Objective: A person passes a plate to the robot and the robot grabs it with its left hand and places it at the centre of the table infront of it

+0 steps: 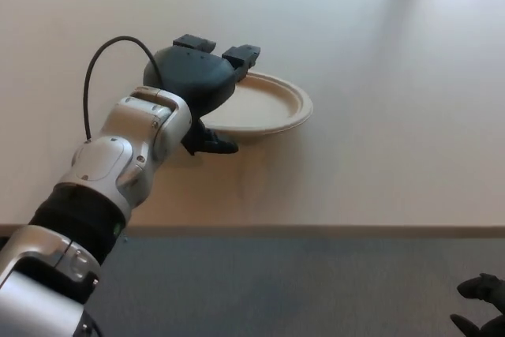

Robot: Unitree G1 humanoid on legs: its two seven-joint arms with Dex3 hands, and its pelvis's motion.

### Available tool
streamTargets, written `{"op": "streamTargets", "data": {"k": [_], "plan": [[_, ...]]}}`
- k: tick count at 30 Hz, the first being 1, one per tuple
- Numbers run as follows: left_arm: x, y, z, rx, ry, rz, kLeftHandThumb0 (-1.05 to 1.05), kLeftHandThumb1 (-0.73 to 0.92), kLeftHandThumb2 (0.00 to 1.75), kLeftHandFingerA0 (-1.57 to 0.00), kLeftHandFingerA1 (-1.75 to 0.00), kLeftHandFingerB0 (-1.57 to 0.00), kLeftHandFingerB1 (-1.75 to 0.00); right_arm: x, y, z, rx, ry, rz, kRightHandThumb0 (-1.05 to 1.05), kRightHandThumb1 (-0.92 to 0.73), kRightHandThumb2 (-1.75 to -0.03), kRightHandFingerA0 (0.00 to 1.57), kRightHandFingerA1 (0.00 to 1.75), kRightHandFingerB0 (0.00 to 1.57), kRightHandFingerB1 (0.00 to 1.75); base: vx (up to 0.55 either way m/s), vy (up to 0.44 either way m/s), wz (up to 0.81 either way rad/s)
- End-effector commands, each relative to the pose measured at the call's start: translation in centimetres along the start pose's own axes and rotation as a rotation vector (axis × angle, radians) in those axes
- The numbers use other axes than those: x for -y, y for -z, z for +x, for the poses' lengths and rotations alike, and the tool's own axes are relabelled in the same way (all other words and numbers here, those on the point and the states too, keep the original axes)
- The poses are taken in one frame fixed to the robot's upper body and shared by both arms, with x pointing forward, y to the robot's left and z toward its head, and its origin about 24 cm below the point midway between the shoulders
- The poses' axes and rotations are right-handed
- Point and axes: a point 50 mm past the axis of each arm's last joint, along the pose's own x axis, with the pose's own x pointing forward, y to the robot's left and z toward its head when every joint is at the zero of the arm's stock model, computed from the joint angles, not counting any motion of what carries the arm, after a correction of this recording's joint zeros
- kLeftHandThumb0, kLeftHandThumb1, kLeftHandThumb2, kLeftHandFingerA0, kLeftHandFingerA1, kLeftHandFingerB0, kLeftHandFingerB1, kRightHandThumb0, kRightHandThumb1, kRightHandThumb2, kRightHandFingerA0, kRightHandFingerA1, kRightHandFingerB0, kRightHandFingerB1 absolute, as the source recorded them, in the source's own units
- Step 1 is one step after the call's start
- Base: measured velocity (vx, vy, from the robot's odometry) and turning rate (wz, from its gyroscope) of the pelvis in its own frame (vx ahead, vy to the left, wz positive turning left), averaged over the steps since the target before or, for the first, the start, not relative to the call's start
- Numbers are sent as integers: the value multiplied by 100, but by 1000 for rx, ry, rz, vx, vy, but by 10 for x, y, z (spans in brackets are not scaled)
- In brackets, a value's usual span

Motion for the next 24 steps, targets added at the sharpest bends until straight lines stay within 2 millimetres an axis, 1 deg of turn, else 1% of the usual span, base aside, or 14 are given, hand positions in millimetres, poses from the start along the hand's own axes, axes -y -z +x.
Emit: {"op": "streamTargets", "data": {"k": [1, 2, 3, 7, 8, 10, 11, 12, 14, 16, 17, 21, 23, 24], "plan": [[-3, 20, -4, -112, 584, -495, -105, 71, 64, -14, -33, 0, -7, 17, -9, 1, 17, 29, 7, -72, -60, -97, 36, 63, 11, 51, 0, 0, 0], [-5, 20, -3, -108, 587, -482, -105, 72, 63, -15, -33, 0, -7, 18, -10, 2, 22, 33, 7, -71, -78, -63, 45, 60, 15, 43, 0, 0, 0], [-8, 20, -3, -96, 595, -494, -100, 64, 108, -6, -21, -6, 0, 20, -11, 2, 23, 36, 9, -71, -77, -63, 43, 59, 14, 43, 0, 0, 0], [-11, 19, -2, -64, 584, -566, -89, 80, 122, 0, -22, -9, -18, 23, -14, 2, 26, 37, 10, -71, -77, -63, 42, 57, 13, 42, 0, 0, 0], [-12, 19, -1, -84, 585, -582, -97, 90, 127, -4, -18, -10, -12, 25, -16, 3, 29, 40, 10, -71, -58, -96, 33, 62, 10, 50, 0, 0, 0], [-13, 19, 1, -120, 575, -564, -102, 92, 131, -3, -19, -12, -14, 26, -18, 3, 27, 44, 8, -71, -58, -96, 35, 63, 10, 50, 0, 0, 0], [-14, 19, 1, -123, 574, -555, -102, 92, 131, -3, -19, -12, -14, 26, -18, 3, 26, 44, 6, -71, -58, -96, 35, 63, 10, 50, 0, 0, 0], [-15, 19, 1, -110, 550, -530, -93, 84, 125, -4, -32, -11, -24, 27, -19, 3, 30, 46, 10, -69, -76, -62, 40, 57, 14, 42, 0, 0, 0], [-16, 20, 1, -112, 529, -572, -103, 91, 129, 0, -9, -1, -3, 27, -19, 3, 32, 47, 11, -69, -76, -62, 40, 56, 14, 41, 0, 0, 0], [-18, 20, 0, -96, 477, -569, -91, 82, 126, 0, -17, 0, -11, 27, -20, 3, 39, 48, 17, -69, -76, -62, 39, 57, 14, 41, 0, 0, 0], [-20, 20, -2, -77, 419, -530, -92, 83, 121, -21, -49, -4, -18, 27, -20, 3, 40, 46, 22, -70, -75, -63, 36, 57, 12, 42, 0, 0, 0], [-38, 14, -16, 32, 192, -431, -93, 92, 131, -5, -22, -4, -10, 27, -20, 3, 43, 43, 28, -69, -76, -62, 40, 57, 13, 41, 0, 0, 0], [-53, 8, -31, 81, -3, -475, -82, 83, 124, -5, -39, -4, -30, 26, -20, 3, 38, 43, 27, -70, -76, -63, 38, 58, 14, 41, 0, 0, 0], [-59, 4, -42, 141, -121, -491, -93, 92, 93, -16, -37, -7, -29, 25, -20, 3, 39, 38, 32, -70, -58, -96, 33, 63, 10, 50, 0, 0, 0]]}}
